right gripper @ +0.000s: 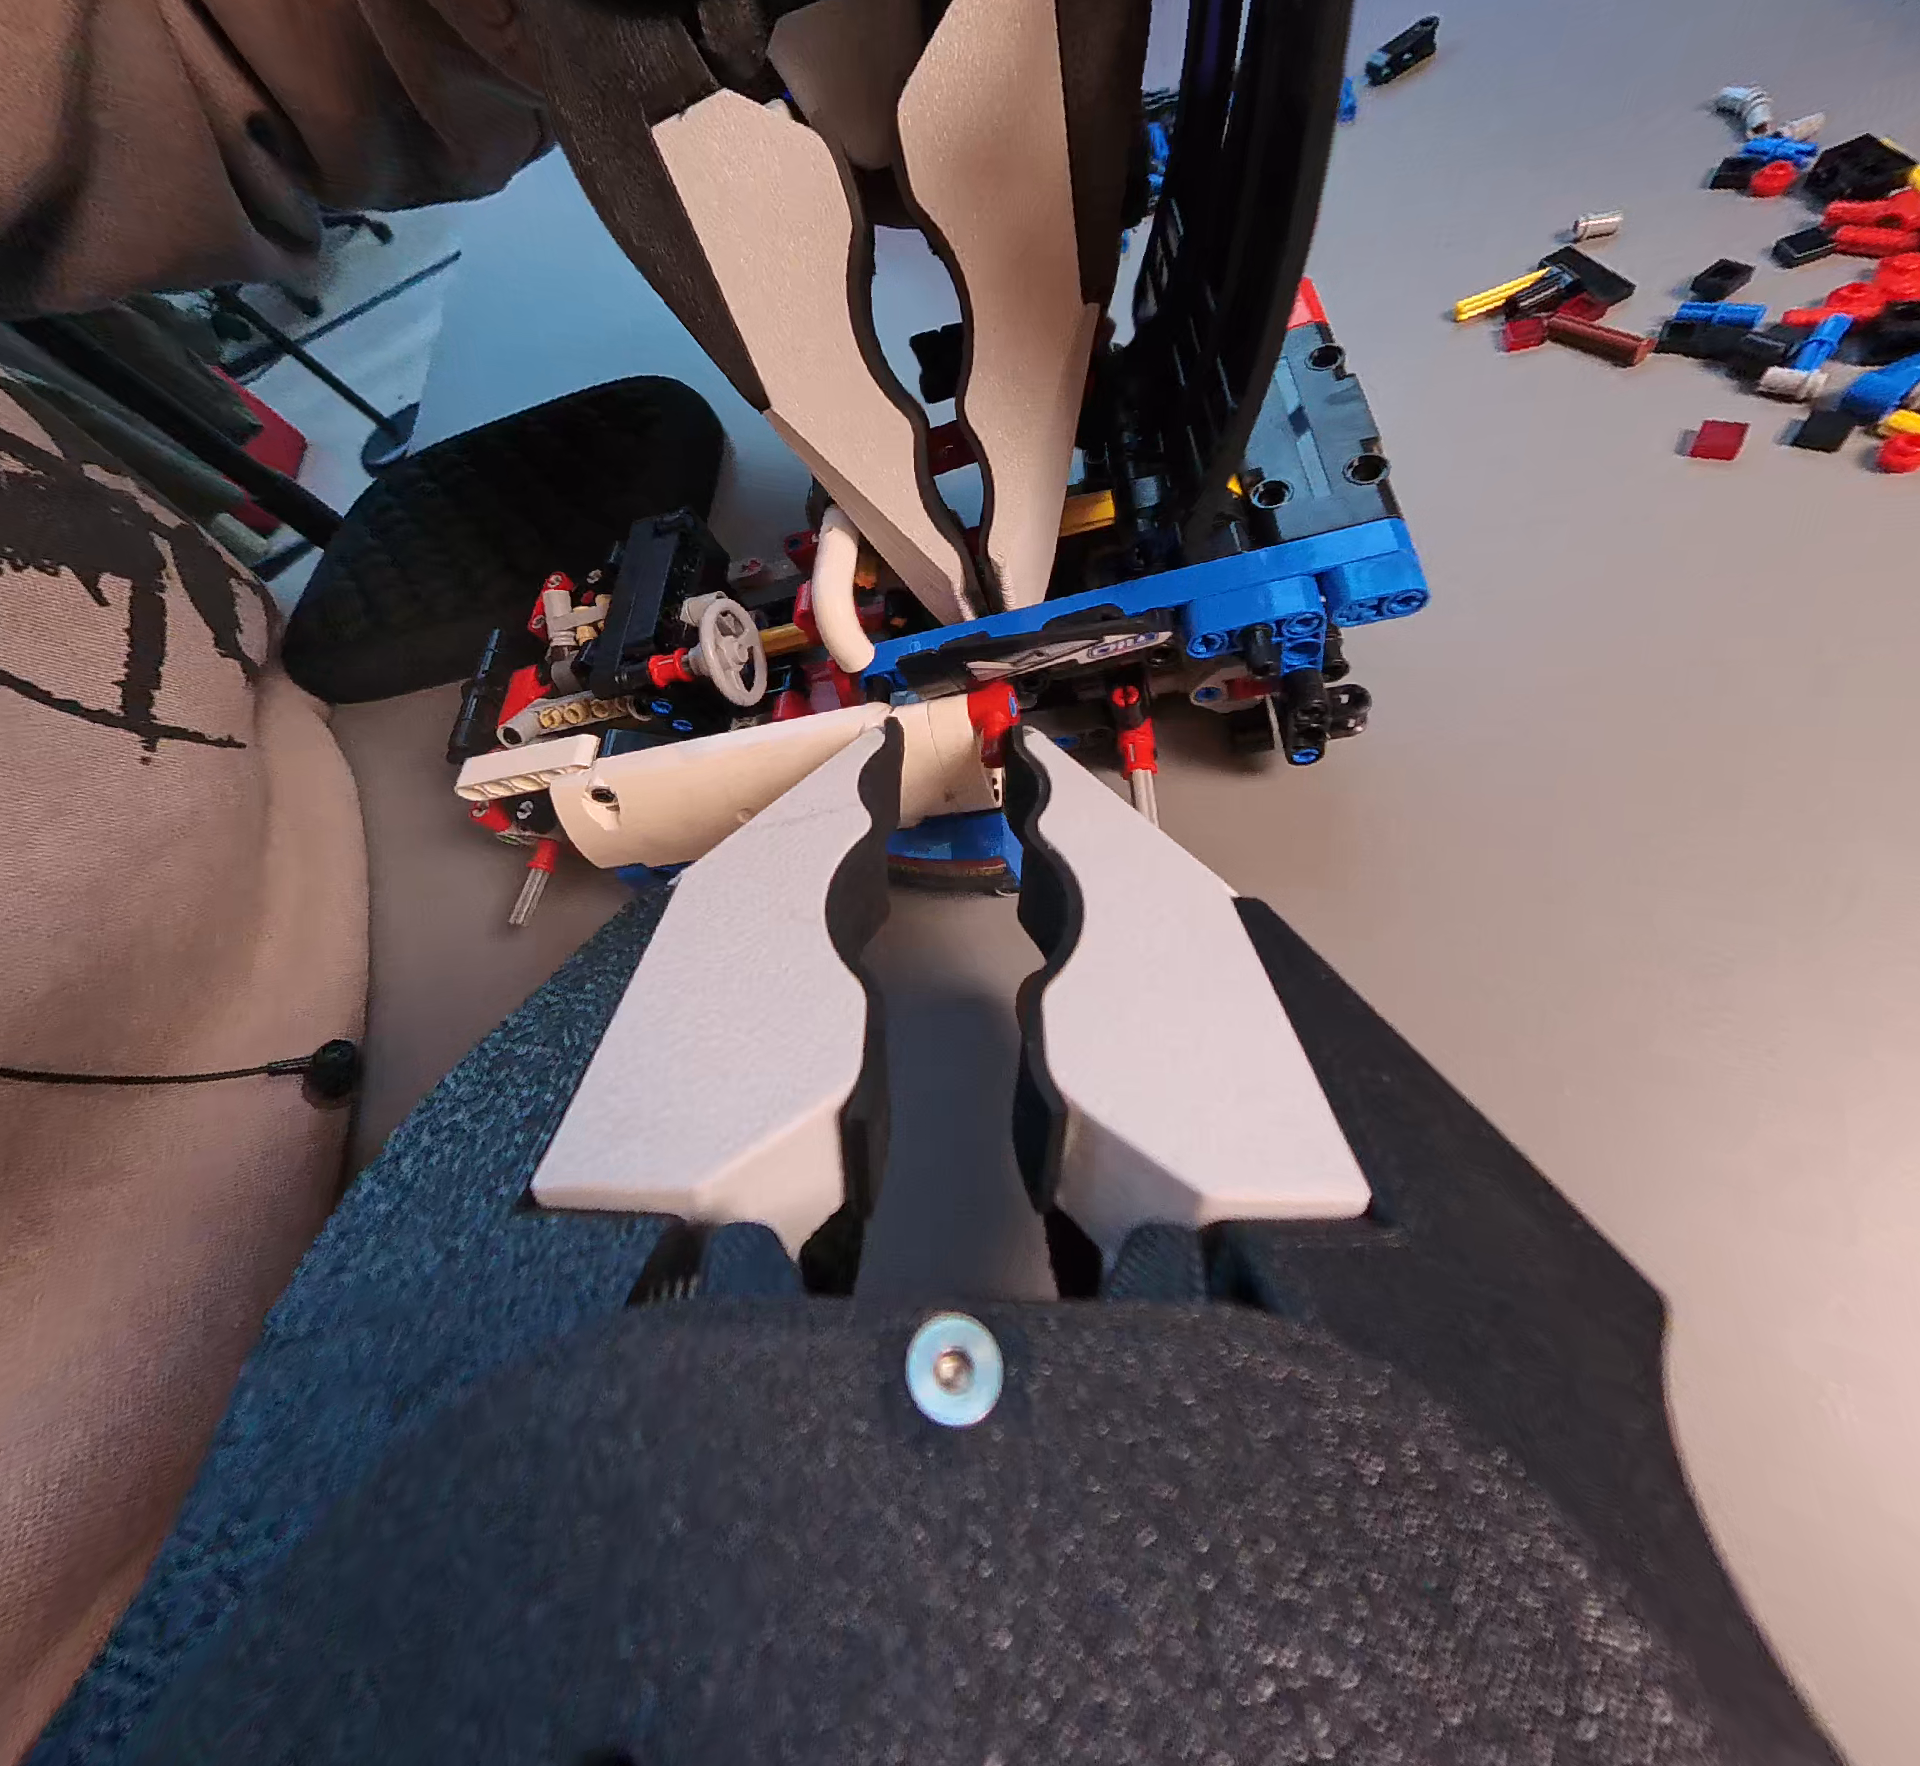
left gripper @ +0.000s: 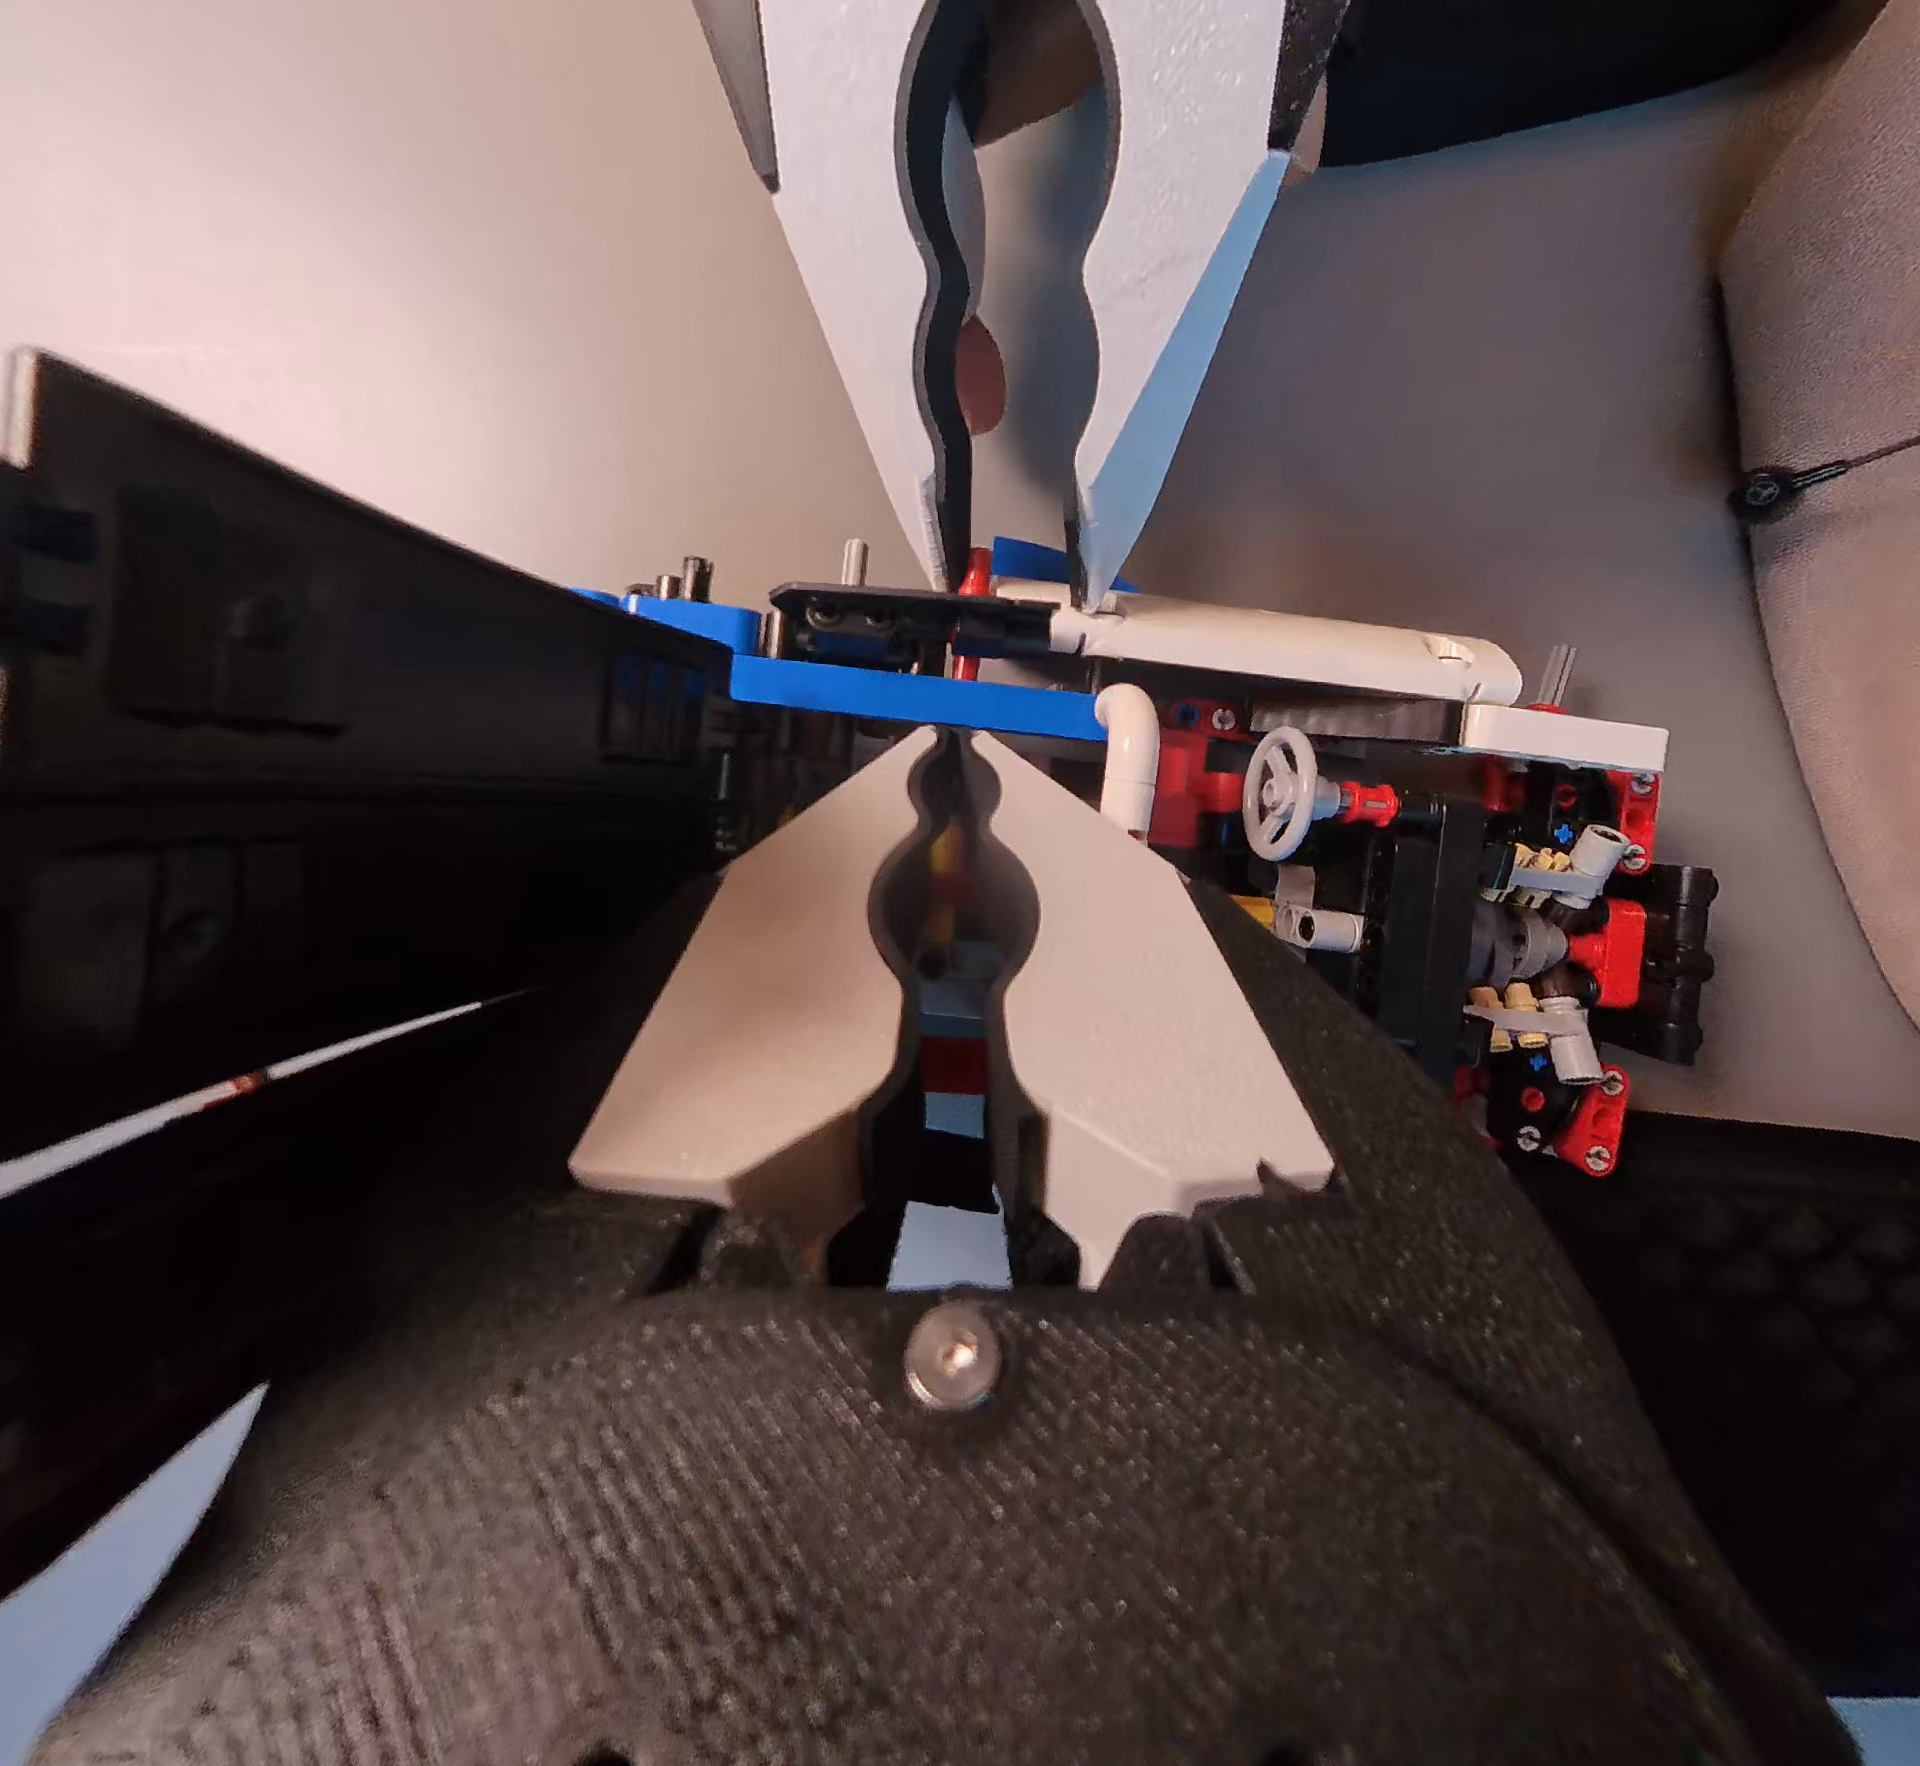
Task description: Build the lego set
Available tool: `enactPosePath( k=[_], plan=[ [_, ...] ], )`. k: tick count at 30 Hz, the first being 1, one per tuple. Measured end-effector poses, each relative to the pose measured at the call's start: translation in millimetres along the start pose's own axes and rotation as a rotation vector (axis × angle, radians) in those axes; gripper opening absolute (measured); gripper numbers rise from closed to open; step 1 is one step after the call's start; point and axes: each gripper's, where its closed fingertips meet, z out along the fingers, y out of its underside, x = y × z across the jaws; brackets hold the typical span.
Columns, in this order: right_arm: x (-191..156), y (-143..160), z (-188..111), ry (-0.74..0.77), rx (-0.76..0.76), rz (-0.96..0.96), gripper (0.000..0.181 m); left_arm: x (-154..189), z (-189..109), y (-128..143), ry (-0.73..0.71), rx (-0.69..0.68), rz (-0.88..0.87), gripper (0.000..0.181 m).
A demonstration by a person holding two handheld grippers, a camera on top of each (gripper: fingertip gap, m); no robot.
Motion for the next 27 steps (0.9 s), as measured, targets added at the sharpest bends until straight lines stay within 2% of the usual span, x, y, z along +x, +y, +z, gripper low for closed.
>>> enactPosePath(
  k=[20, 24, 25, 26, 27],
  plan=[
    [-3.1, 0.1, 1.4, -0.041, -0.022, 0.059, 0.017, 1.8, 1.7, -0.1, -0.003, 0.002, -0.011, 0.0],
    [-3.1, 0.5, 0.9, -0.038, -0.019, 0.064, 0.017, 1.7, 0.8, 0.0, -0.011, 0.004, 0.064, 0.0],
    [-3.2, 0.3, 0.9, -0.038, -0.018, 0.063, 0.016, 2.8, 0.5, 0.3, 0.009, -0.002, 0.087, 0.0],
    [1.3, -3.1, -1.3, -0.015, 0.005, 0.065, 0.001, 5.6, 0.0, 0.6, 0.047, -0.006, 0.107, 0.0],
    [2.8, -2.8, -2.2, -0.01, 0.004, 0.057, 0.001, 8.1, -0.9, 0.4, 0.083, -0.005, 0.133, 0.0]
  ],
)
